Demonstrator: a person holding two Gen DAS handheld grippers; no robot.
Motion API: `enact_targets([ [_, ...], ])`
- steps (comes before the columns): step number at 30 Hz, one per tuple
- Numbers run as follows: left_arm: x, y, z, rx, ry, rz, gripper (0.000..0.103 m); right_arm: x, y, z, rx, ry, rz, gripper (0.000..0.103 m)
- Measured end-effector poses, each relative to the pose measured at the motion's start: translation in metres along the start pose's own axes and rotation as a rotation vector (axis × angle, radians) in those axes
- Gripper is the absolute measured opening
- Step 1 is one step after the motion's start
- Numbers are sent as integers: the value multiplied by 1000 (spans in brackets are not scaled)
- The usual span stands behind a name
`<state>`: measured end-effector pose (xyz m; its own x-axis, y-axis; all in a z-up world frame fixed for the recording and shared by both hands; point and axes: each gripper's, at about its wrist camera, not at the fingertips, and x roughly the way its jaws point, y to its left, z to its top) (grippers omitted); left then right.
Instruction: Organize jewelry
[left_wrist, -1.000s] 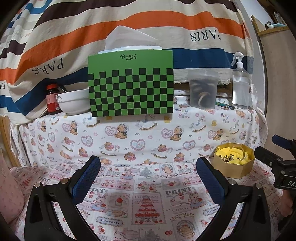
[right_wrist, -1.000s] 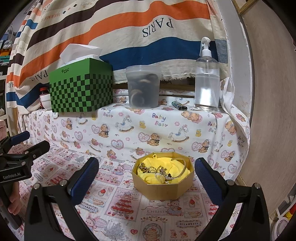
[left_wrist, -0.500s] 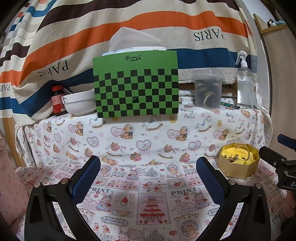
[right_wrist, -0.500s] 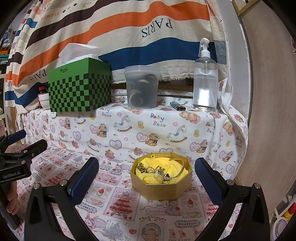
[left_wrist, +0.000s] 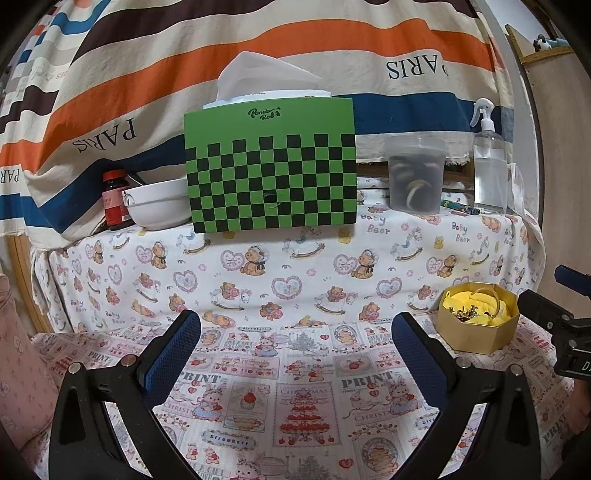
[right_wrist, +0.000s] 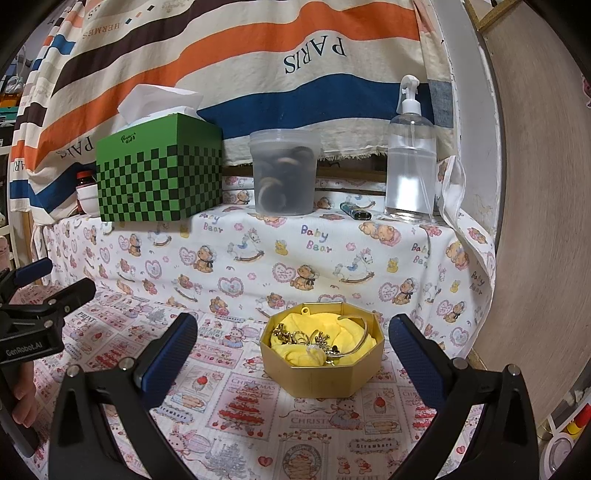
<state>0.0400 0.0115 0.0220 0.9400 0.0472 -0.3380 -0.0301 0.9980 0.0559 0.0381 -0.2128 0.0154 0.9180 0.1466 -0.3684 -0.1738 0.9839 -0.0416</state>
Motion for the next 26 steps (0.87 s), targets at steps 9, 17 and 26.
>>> enact_targets([
  [9, 1, 0, -1, 2, 2, 3, 102, 1, 0, -1, -1, 6, -1, 103],
  [17, 1, 0, 0, 4, 1, -7, 102, 0, 0, -1, 0, 6, 0, 103],
  [26, 2, 1, 0, 3, 8, -7, 102, 2, -1, -1, 4, 11, 1, 103],
])
